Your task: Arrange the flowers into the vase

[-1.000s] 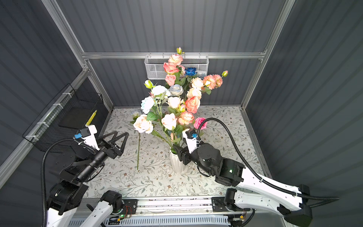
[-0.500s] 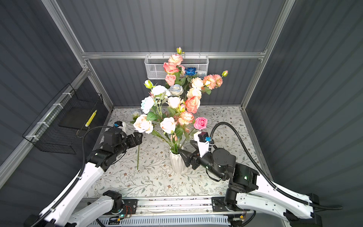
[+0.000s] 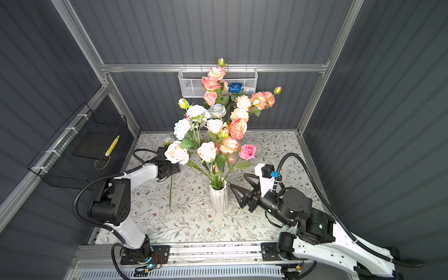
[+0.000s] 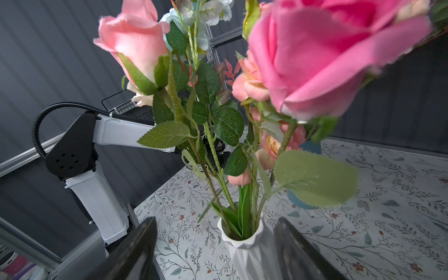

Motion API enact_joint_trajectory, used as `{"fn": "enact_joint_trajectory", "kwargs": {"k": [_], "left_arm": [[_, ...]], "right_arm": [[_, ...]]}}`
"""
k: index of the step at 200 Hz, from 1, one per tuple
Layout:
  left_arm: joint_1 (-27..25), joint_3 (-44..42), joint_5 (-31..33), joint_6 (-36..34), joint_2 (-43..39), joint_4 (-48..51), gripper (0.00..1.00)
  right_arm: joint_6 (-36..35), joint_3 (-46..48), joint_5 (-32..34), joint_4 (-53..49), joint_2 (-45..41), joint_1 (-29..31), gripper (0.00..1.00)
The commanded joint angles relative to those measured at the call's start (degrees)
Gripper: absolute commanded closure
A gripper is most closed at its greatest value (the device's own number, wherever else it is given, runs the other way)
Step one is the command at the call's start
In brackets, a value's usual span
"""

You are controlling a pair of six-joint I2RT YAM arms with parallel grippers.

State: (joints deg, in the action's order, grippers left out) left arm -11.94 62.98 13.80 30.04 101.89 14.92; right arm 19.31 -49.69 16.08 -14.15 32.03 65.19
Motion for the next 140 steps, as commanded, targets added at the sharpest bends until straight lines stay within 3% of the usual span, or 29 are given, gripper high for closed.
{"fn": "enact_joint_trajectory", "kwargs": {"k": [1, 36, 70, 140], "left_arm": [[1.51, 6.39, 2.79, -2.09, 3.55, -0.22, 0.23], [2.19, 17.23, 3.9, -5.5, 12.3, 3.62, 0.37], [2.44, 27.25, 5.62, -8.19, 20.78, 8.3, 0.38], [2.72, 34.9, 7.13, -7.81, 28.97, 13.66, 0.5]], "right_arm": [[0.51, 0.66, -0.05, -1.16, -0.57, 0.38, 0.22], [0.38, 0.54, 0.17, -1.58, -0.98, 0.47, 0.23], [0.03, -0.22, 0.95, -2.61, -1.27, 0.47, 0.23], [-0.24, -0.68, 2.51, -3.82, -2.25, 0.49, 0.23]]}}
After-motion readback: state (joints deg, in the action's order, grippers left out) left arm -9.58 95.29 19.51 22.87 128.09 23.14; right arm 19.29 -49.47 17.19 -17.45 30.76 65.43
